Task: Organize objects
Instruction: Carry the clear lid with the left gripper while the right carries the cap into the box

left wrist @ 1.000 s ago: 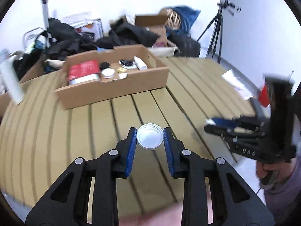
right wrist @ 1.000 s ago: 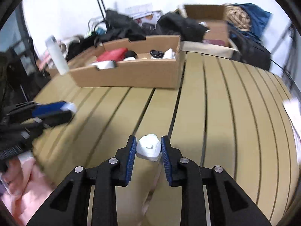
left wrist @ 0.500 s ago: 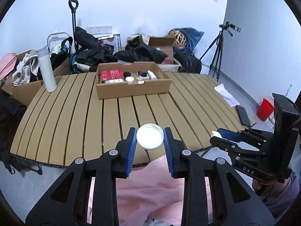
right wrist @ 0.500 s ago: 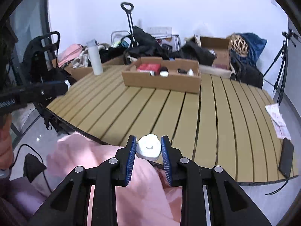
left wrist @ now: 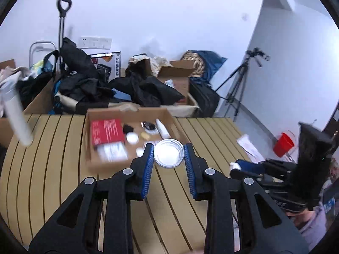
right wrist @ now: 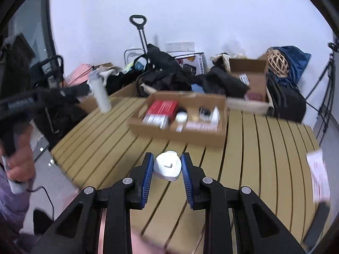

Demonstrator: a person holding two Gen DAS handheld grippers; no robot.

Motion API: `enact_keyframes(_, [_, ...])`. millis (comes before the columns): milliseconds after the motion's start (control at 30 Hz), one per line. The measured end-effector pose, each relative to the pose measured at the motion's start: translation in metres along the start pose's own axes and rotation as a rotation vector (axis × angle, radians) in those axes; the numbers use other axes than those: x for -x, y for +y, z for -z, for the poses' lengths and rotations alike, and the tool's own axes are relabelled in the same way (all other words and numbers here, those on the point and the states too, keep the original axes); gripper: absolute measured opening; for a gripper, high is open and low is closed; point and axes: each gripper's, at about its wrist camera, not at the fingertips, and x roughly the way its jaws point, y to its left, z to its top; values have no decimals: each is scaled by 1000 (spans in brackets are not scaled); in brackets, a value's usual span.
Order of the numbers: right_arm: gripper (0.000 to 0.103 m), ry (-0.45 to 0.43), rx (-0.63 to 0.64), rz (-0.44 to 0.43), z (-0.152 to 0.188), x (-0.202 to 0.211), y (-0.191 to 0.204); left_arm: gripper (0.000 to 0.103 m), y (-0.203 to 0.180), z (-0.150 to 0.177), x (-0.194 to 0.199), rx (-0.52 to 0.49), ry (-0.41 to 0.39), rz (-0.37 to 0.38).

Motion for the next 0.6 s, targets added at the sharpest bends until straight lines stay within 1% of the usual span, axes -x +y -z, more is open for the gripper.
enact_keyframes(33, [30,12,-18,-9,-16,-16,-9,25,5,-14,-27,-10,19,-12])
enact_keyframes(100, [30,44,-80,-38,-48,-57,-34,25,20,-38,-87,16,93,-33])
enact_keyframes(133, [30,62,-102,-18,-63,-85,-46,25,29,-50,-124,30,138,-37])
enact_keyframes(167, [30,93,-107,-6,-73,-109,-53,25,38,-56,-152,52,169,-43])
enact_keyframes(233, [30,180,-92,37,-90,-167,-66,25,49,-61,-195,60,228,-36])
enact_keyframes(267, [30,215,-82,55,-94,-189,-70,25,56,-60,-223,71,263,-42])
enact_keyframes(300, [30,251,-72,73,-95,-213,-73,25,59,-58,-246,59,292,-51])
enact_keyframes(333, [30,289,-71,86,-95,-237,-78,25,63,-54,-269,40,328,-71])
enact_keyframes(367, [30,310,-72,91,-94,-253,-81,25,66,-48,-293,11,376,-99])
enact_keyframes(433, [30,367,-61,102,-89,-287,-88,26,71,-39,-320,-5,437,-126])
enact_keyframes(467, [30,408,-58,84,-85,-302,-90,27,75,-35,-330,2,463,-130])
enact_keyframes(500, [30,422,-68,66,-83,-307,-94,34,79,-31,-334,17,472,-136])
enact_keyframes(533, [38,435,-64,84,-80,-313,-97,35,82,-29,-337,31,478,-134])
enact_keyframes(567, [60,423,-43,108,-80,-315,-98,38,84,-28,-336,38,482,-123])
enact_keyframes(600, [72,399,-25,101,-79,-314,-99,52,84,-31,-334,40,467,-118])
